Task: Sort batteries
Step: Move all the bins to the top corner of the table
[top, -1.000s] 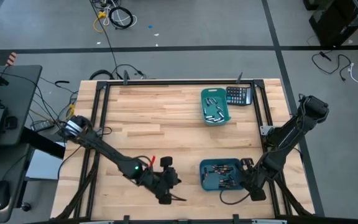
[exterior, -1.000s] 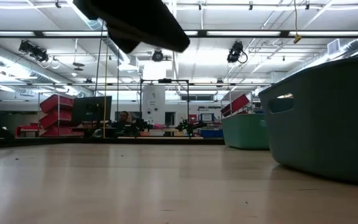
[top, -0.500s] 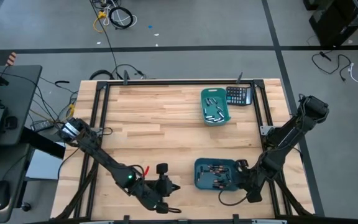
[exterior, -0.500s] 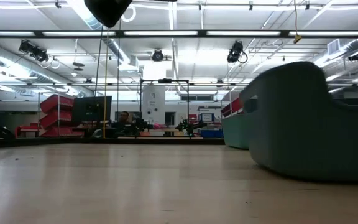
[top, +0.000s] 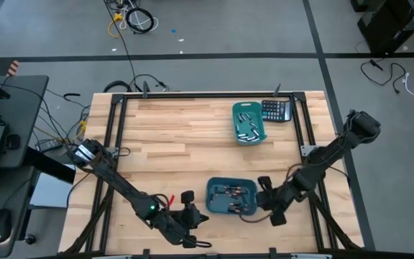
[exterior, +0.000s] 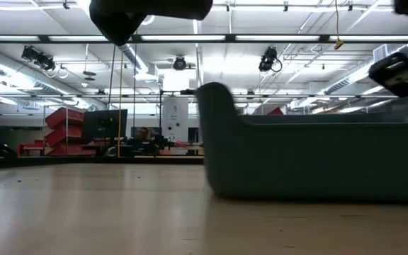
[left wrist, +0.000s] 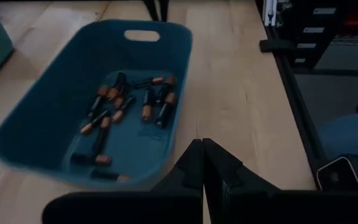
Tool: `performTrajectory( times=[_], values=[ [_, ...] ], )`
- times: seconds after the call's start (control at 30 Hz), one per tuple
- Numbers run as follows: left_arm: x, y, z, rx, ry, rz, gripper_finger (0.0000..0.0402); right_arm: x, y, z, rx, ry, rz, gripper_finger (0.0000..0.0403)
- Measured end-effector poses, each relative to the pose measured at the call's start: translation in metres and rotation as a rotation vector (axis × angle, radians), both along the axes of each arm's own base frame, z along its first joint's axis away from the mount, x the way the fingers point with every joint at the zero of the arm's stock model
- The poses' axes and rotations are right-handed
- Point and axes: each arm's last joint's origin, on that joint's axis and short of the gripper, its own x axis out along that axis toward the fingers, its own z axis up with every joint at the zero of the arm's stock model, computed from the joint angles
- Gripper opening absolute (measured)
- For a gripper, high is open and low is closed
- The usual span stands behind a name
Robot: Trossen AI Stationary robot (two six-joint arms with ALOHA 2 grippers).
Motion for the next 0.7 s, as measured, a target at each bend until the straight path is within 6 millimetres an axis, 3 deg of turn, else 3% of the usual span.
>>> performTrajectory(
  times=[0.3, 0.7],
  values=[
    [0.002, -0.001, -0.016, 0.003, 0.034, 0.032, 0.0000, 0.032, -0.017, -0.017, -0.068, -0.061, 0.008, 0.0000],
    [-0.015, 0.001, -0.030, 0.031, 0.159, 0.145, 0.0000, 0.041, -0.022, -0.019, -0.101, -0.105, 0.016, 0.0000]
  ],
)
